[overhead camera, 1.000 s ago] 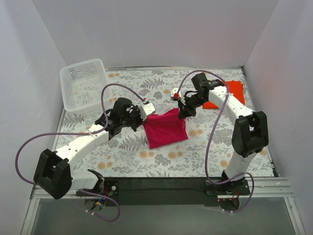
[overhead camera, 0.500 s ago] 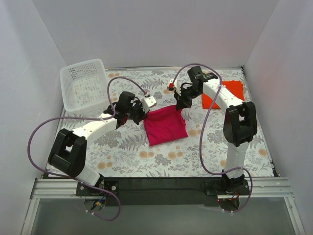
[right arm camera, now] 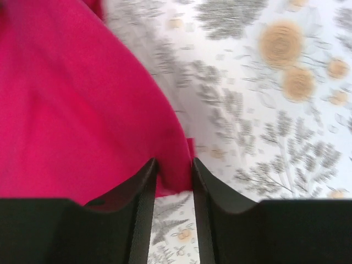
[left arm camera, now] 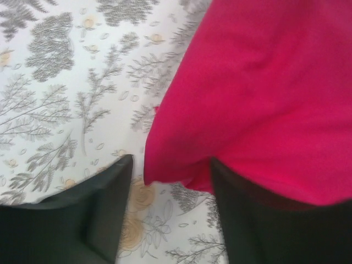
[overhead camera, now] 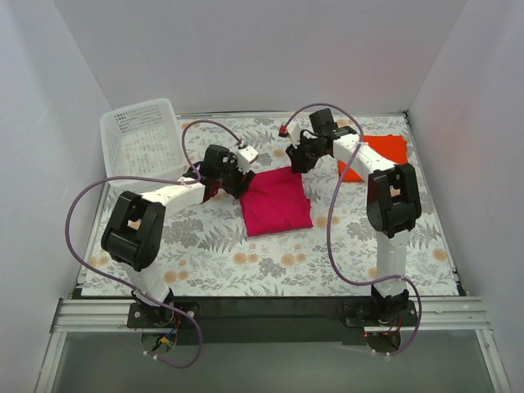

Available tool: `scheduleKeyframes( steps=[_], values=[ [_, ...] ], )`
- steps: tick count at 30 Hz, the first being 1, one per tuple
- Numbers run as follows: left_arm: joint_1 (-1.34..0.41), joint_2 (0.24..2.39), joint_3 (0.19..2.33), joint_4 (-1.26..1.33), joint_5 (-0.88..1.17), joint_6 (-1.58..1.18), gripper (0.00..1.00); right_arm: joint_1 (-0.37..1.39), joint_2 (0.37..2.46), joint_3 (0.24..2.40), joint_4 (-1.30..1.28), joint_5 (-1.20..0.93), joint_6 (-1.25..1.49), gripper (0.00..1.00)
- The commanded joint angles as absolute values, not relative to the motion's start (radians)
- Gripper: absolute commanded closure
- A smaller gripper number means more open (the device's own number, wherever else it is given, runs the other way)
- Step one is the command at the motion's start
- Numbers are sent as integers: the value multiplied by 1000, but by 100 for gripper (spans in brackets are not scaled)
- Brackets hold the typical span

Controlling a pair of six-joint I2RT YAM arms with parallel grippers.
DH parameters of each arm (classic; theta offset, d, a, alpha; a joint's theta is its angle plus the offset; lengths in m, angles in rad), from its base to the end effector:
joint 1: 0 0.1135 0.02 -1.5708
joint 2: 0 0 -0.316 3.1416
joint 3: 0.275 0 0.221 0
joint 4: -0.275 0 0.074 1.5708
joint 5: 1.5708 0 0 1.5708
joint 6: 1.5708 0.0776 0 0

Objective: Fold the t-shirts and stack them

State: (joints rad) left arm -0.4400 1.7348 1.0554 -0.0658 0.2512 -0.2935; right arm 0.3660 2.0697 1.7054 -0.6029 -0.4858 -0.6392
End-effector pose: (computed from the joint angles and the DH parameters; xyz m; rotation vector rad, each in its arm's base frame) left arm 0.3396 -0.1812 0.2372 0.3050 2.3605 -0.6533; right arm 0.4280 0.2028 0.2539 -1.3399 2.0471 0.4954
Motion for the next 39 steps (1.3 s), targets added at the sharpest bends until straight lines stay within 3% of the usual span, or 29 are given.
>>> scheduleKeyframes(
  steps=[1,4,6,9,13,16,19,25,39],
  values=[
    [-420,1710,1104,58,115,-432,39,362,1999,1636,-292,-251,-379,66],
    [-417,1681,1123,66,43,-509,33,360,1968,1620,-233,-172,-314,55],
    [-413,1658,1127,52,14,-552,31,356,1950,1589,-229,-189,-318,53],
    [-408,1599,1106,5,-2,-646,31,344,1873,1505,-258,-357,-400,53],
    [-408,1508,1033,-100,187,-788,32,333,1787,1361,-294,-663,-463,51],
    [-408,1454,953,-74,355,-905,37,333,1770,1304,-339,-756,-431,54],
    [-408,1451,910,44,455,-983,40,333,1767,1264,-359,-892,-417,65],
    [-408,1679,997,129,525,-1147,51,337,1908,1316,-376,-1090,-311,80],
    [-344,1858,953,92,304,-1246,55,284,2003,1178,-419,-881,-336,85]
  ],
)
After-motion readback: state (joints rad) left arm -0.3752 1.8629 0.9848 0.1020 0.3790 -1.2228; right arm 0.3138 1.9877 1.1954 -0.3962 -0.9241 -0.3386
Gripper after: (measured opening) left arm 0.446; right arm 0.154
